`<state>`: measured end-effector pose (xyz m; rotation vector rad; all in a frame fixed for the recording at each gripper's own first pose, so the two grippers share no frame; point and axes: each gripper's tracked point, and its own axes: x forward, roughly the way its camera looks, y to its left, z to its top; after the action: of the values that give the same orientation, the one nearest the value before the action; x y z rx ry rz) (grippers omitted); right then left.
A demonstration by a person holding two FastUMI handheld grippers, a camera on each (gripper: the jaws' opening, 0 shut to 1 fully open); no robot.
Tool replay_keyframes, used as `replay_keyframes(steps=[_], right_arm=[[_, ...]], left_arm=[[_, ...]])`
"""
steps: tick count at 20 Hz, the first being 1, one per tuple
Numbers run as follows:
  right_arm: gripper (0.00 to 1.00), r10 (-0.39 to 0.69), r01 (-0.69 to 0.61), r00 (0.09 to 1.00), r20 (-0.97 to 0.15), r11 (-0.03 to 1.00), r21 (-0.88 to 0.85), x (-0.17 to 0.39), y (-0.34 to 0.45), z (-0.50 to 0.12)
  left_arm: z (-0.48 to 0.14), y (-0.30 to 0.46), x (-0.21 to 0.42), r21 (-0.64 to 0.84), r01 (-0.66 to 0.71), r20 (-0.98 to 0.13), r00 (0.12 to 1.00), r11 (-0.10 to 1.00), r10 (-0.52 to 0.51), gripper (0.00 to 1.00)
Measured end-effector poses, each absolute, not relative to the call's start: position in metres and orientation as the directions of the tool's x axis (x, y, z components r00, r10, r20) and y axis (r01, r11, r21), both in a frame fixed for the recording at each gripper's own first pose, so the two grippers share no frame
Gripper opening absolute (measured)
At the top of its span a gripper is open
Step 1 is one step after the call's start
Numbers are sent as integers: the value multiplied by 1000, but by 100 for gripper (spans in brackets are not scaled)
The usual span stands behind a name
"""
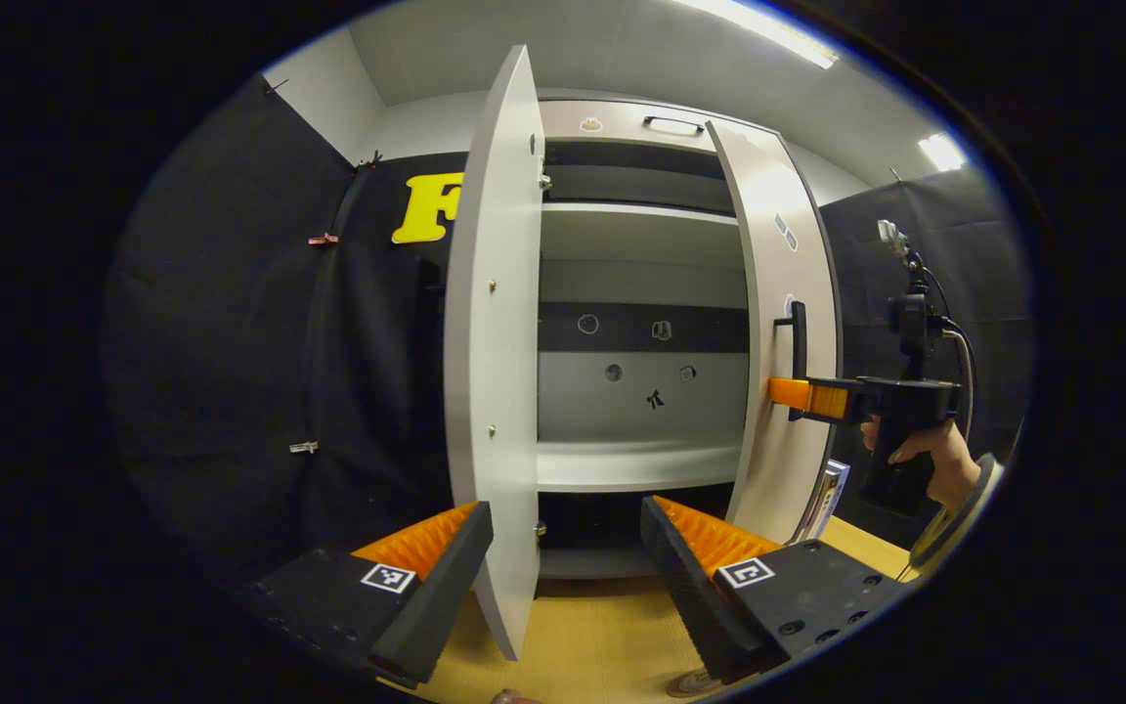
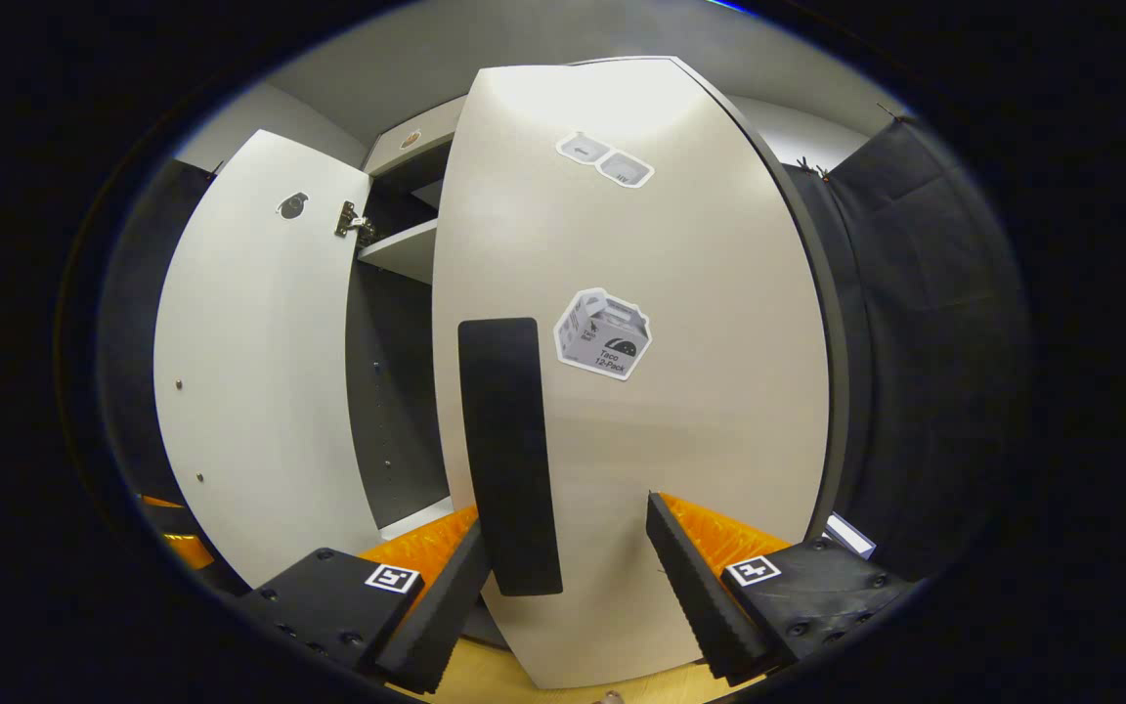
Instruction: Grasp the bottle in the cabinet with the left hand and place it on the coaster, then close the right door with the right hand and the left door with the left hand.
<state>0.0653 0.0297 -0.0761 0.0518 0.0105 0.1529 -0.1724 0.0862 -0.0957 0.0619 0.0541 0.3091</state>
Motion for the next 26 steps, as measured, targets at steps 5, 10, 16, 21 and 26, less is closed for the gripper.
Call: replay_keyframes(steps=[5,10,16,21,26], right_arm=[[97,85,-85,996,21,996,-5,87,35,-78],[97,9,-8,999,37,1000,-27,109,40,-77],[97,-85,86,995,54,996,-32,126,40,-79],[97,-135,139,988,79,989,-46,131,41,-81],[97,-142,146,987,75,988,-43,131,41,-83]], left_arm=[[-86,123,-212,95,-410,-25,910,907,414,96],[-75,175,-225,93,-518,4,854,850,520,96],[-58,200,-202,-10,-475,50,879,880,475,96],[-57,205,-175,-31,-403,47,913,915,404,94],[-58,199,-166,-44,-348,39,936,936,350,94]])
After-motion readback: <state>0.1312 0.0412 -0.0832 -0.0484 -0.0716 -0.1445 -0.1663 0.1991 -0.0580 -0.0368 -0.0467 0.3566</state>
